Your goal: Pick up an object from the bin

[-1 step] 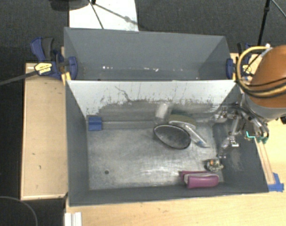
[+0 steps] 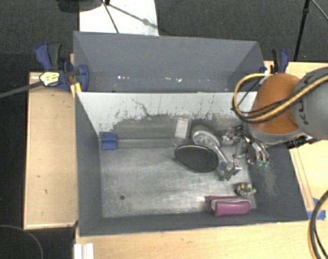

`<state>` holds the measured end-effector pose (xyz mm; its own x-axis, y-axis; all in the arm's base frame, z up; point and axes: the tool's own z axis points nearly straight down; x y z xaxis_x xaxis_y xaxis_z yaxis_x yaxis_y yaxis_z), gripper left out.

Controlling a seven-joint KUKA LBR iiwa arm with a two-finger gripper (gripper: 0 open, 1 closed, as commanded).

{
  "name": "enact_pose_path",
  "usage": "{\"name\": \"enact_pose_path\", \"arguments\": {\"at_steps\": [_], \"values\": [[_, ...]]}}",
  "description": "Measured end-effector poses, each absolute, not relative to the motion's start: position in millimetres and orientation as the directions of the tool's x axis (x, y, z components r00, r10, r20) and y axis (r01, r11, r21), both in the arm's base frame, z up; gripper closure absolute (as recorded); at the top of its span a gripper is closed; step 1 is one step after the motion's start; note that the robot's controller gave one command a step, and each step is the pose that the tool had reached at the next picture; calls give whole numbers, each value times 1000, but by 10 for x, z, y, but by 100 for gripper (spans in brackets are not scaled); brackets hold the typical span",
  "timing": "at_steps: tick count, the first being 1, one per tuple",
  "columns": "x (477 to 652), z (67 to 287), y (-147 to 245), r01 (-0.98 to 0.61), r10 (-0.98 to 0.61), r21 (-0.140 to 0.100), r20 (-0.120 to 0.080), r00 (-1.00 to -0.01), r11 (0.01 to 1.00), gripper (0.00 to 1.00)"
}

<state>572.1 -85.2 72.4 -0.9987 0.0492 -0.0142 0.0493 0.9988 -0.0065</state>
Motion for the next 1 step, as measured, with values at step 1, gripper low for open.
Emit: {"name": "enact_pose_path", "arguments": {"at_steps": [1], "values": [[5731, 750, -816, 42, 42, -2, -18, -999, 999, 100]]}}
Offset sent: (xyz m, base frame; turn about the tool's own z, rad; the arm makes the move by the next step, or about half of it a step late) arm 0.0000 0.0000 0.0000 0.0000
